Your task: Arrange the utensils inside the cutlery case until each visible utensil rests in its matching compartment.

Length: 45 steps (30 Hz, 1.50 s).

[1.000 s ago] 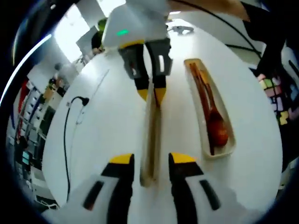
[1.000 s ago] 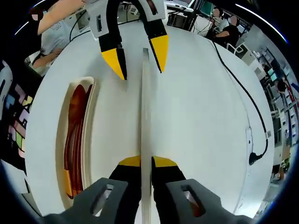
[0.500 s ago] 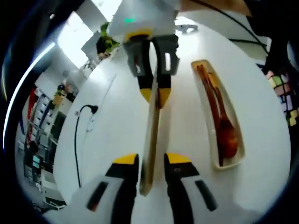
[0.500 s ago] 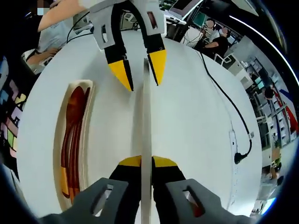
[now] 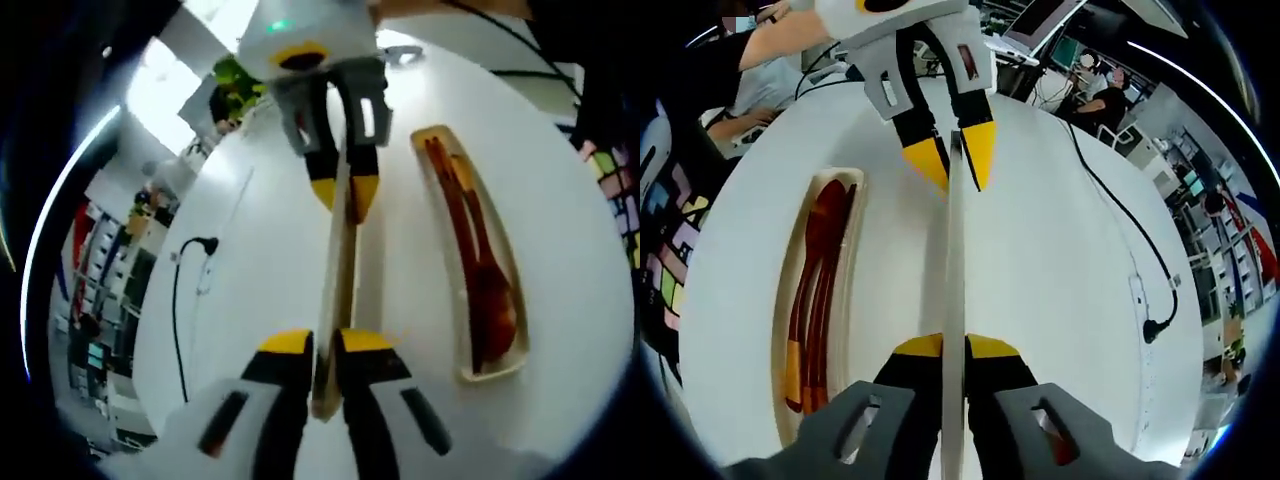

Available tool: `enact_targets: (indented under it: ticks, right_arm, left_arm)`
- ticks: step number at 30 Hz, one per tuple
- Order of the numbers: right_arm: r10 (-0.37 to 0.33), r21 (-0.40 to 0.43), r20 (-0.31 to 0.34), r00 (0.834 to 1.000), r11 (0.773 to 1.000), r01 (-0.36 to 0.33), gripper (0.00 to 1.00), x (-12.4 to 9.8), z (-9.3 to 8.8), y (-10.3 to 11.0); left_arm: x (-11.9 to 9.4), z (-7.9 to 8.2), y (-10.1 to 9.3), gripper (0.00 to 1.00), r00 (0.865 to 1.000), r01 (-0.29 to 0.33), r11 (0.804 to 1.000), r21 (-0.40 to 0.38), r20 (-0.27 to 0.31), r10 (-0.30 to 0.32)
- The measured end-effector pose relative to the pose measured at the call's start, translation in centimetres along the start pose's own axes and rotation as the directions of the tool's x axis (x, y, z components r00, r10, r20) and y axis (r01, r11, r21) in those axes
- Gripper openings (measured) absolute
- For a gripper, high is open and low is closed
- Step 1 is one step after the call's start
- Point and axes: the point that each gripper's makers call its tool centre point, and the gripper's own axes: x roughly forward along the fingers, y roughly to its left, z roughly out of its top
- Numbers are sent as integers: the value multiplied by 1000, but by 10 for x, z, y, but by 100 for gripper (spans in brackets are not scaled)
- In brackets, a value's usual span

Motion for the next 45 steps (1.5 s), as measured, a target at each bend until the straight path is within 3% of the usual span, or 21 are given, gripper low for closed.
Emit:
enact_targets:
  ticks: [5, 8, 10, 17, 20, 26, 30, 35, 38, 40, 45]
  right_arm:
    - [-12, -9, 3, 1000, 1000, 12, 5, -6, -1, 6]
    - [-75, -40, 32, 997, 996, 76, 5, -14, -2, 5]
    - [-109, 4, 69, 992, 994, 109, 7, -19, -2, 5]
    - [-207, -20, 83, 975, 978, 209, 17, -41, -15, 10]
    - [-246, -2, 131, 960, 969, 248, 18, -56, -11, 13]
    - [-316, -6, 157, 936, 947, 321, 18, -80, -15, 20]
    - [-330, -12, 163, 930, 942, 336, 21, -85, -25, 29]
    - [-362, 63, 206, 909, 932, 357, 21, -95, -33, 32]
    - [-388, 76, 206, 898, 921, 381, 17, -99, -38, 36]
    - [-408, 74, 206, 889, 913, 402, 8, -103, -39, 39]
    - [-479, 25, 193, 856, 875, 484, 7, -112, -40, 44]
  left_arm:
    - [-2, 4, -10, 5, 1000, 14, 999, -39, 14, -14]
    - [-4, 10, -14, 4, 999, -14, 1000, 0, 34, 14]
    - [-7, 15, -19, 4, 999, -21, 1000, 7, 48, 21]
    - [-12, 18, -22, 4, 998, -56, 998, 29, 38, 55]
    - [-16, 21, -19, 4, 995, -92, 995, 27, 47, 91]
    - [-25, 28, -21, 4, 987, -151, 987, 58, 56, 148]
    - [-30, 30, -21, 5, 978, -206, 974, 90, 64, 201]
    - [-35, 29, -30, 5, 975, -217, 972, 93, 64, 212]
    - [-39, 29, -33, 5, 970, -239, 966, 97, 68, 233]
    - [-43, 31, -36, 5, 967, -251, 963, 101, 73, 244]
    - [-48, 40, -45, 5, 959, -279, 954, 109, 91, 270]
